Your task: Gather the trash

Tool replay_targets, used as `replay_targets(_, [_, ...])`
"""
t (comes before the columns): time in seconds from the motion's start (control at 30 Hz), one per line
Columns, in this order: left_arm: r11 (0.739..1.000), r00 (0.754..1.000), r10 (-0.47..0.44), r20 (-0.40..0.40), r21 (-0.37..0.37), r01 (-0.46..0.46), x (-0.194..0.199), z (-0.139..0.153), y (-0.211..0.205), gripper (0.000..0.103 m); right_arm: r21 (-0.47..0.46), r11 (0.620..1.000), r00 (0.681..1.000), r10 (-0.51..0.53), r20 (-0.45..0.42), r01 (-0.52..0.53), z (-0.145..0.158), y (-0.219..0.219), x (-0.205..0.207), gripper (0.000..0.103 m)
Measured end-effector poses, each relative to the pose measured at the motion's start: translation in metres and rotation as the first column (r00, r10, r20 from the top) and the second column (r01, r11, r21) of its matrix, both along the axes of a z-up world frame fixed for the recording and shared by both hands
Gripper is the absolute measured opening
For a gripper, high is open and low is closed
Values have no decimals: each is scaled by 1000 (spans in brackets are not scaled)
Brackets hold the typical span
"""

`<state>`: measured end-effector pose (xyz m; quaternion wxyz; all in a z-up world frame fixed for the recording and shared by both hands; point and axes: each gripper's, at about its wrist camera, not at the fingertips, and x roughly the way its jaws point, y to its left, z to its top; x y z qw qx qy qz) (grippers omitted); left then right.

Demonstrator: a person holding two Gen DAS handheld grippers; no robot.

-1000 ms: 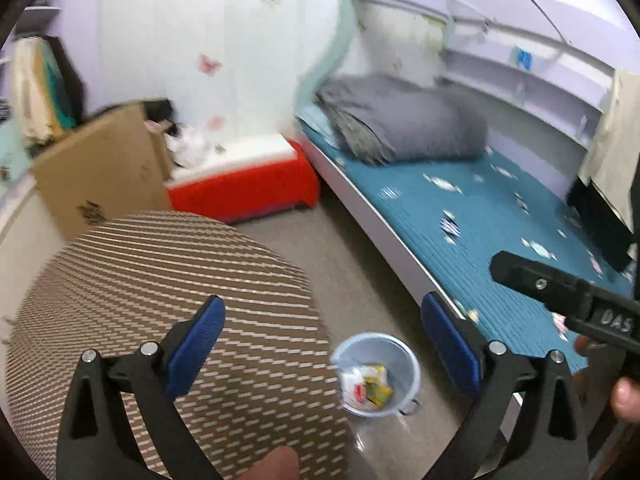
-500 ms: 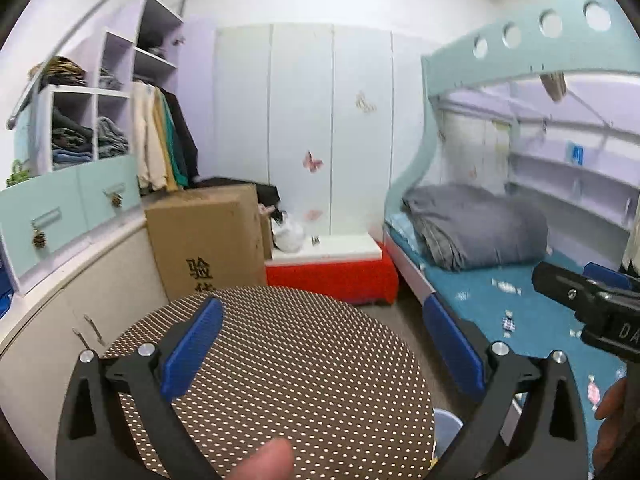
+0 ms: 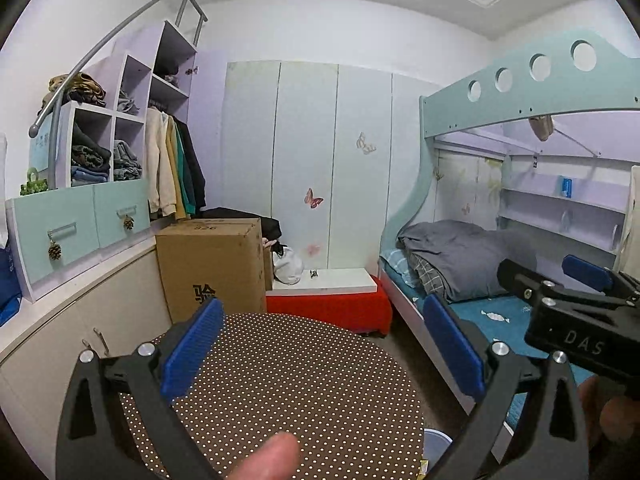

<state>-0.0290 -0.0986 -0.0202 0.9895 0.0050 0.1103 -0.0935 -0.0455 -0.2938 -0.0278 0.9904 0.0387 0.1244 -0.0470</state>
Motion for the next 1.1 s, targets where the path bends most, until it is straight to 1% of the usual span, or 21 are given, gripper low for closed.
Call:
replay_targets(0.07, [1000, 1000, 7, 0, -15, -7, -3, 0, 3, 98, -3, 1000, 1000, -2, 8, 2, 1, 0, -4, 97])
replay_targets(0.33, [998, 998, 62, 2, -29, -62, -10, -4, 13, 98, -20, 1000, 1000, 9, 20, -8, 1, 9, -10, 97])
replay_targets(0.63, [997, 997, 74, 15, -32, -74, -13, -5, 18, 98, -22, 999, 999, 29, 28, -29, 0, 18, -8, 97])
replay_targets(0.73, [996, 997, 75, 31, -43, -73, -15, -6, 21, 98, -24, 999, 999, 35, 25, -34, -1, 21, -6, 97])
replay_targets(1.1, [993, 993, 117, 20, -23, -117, -10, -9, 21, 98, -14, 999, 999, 50, 17, -50, -5, 26, 0, 97])
